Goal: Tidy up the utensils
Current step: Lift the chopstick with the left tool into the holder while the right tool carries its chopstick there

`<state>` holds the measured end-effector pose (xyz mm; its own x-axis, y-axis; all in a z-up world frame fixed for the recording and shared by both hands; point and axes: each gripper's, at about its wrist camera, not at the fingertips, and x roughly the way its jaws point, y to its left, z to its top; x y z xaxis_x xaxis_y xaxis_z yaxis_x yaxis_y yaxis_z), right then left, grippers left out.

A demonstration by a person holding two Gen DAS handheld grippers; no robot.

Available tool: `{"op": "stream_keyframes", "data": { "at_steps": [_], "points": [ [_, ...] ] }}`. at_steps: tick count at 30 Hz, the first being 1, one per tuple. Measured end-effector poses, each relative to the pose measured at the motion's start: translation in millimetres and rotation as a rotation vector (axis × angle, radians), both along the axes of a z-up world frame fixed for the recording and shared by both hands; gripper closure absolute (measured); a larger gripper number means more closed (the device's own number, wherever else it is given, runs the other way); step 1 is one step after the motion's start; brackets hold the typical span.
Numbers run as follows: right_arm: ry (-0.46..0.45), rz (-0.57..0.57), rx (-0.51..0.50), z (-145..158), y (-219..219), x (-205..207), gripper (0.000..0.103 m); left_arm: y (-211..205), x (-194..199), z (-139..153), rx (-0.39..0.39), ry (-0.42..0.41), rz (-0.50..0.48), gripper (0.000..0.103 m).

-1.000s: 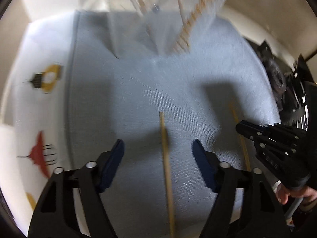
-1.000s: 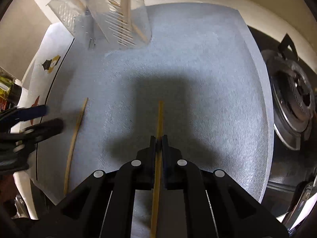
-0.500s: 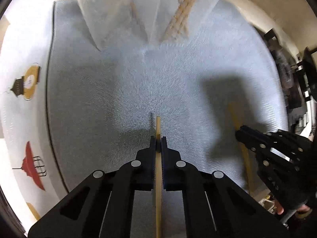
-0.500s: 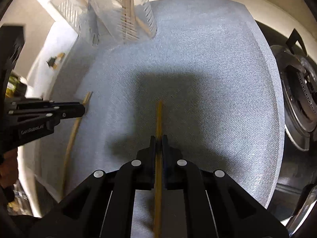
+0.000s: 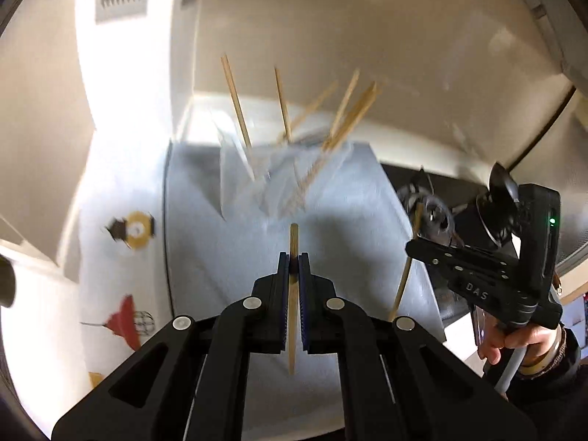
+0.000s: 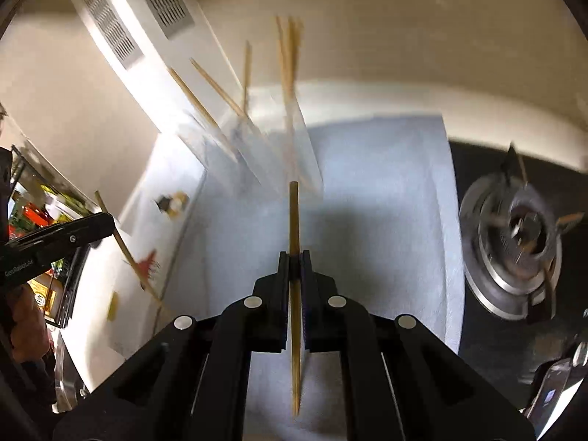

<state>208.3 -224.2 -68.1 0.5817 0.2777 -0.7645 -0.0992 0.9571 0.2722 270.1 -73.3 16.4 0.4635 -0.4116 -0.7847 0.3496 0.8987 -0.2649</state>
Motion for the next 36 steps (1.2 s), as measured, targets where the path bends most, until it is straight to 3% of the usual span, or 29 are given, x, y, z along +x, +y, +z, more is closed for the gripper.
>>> {"op": "stream_keyframes", "data": {
  "at_steps": [9, 22, 36],
  "points": [
    [-0.100, 0.018, -0.004, 38, 6, 5, 0.097, 15, 10, 34, 0.042, -0.126, 0.052, 0.098],
    [-0.250, 0.029, -0.017, 96, 11, 16, 0.097, 16, 29, 55, 0.118, -0.164, 0.112, 0.098],
    [-0.446, -0.002, -0.077, 164, 12, 40, 0.097, 15, 43, 154, -0.038, -0.359, 0.102, 0.098]
  ]
}}
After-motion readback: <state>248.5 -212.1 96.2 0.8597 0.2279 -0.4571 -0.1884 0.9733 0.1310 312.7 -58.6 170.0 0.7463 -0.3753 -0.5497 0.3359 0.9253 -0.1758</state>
